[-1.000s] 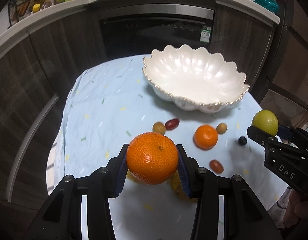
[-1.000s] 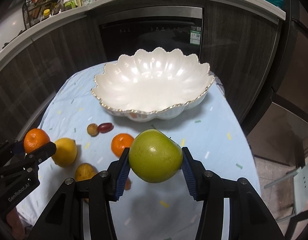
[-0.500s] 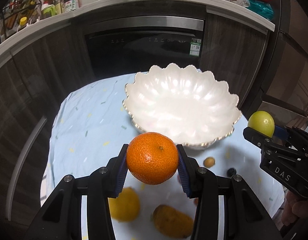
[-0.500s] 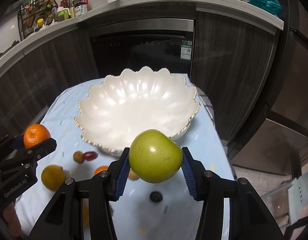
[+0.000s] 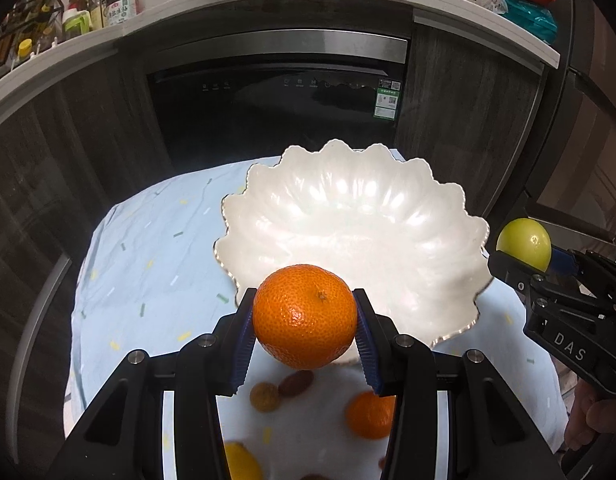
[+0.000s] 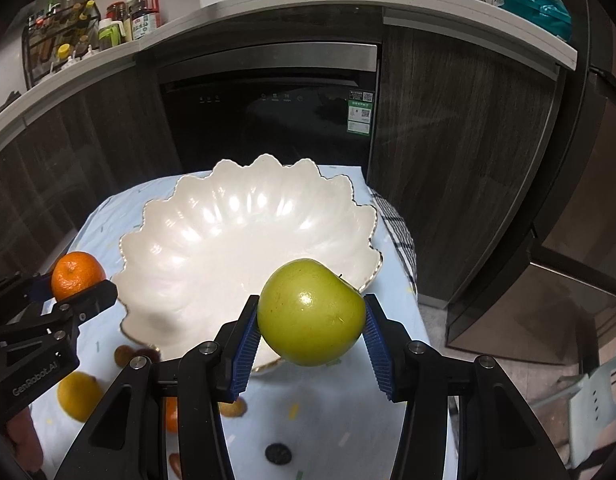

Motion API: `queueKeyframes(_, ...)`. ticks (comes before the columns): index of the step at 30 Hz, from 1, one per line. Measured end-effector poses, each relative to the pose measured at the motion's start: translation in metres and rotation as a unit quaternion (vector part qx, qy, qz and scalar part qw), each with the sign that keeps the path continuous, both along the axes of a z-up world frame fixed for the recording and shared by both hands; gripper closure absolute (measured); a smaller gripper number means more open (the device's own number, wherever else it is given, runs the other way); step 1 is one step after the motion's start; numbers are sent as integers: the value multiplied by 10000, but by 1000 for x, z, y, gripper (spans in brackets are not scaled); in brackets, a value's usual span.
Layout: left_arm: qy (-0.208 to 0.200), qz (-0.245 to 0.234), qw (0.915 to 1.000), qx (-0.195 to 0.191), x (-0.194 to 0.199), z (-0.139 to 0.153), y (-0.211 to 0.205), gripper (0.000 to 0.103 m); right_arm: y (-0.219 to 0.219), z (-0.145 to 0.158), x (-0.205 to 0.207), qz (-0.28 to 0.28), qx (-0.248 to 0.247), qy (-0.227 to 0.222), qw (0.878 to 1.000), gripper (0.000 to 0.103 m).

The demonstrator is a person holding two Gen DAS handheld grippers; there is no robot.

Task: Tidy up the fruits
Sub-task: 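Carry the orange and green apple over the white bowl with both grippers, then open both grippers to drop the orange and apple into the bowl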

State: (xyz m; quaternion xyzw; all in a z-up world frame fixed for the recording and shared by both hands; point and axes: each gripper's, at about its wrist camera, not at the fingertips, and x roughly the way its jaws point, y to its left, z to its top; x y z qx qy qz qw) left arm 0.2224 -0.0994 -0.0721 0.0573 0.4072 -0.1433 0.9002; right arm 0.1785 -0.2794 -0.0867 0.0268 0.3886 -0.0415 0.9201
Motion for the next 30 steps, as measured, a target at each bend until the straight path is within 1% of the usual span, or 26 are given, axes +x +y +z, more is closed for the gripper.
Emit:
queueKeyframes(5,27,1,10000,-20,14,-5,-3,58,-2,-4,10,-17,-5,28,10000,53)
queueKeyframes(16,238,-29,9997,-80,35,-17,-8,58,-5,-8,28,-21,30,133,9999,53)
queueKeyframes(29,463,-3,9989,17,42,-26,-10,57,-3,-15,39,-10,12,328,9995,52)
queueKeyframes(30,484,2,9988,27,42,-27,-10,55,-4,-16,39,-19,21,357,9994,52)
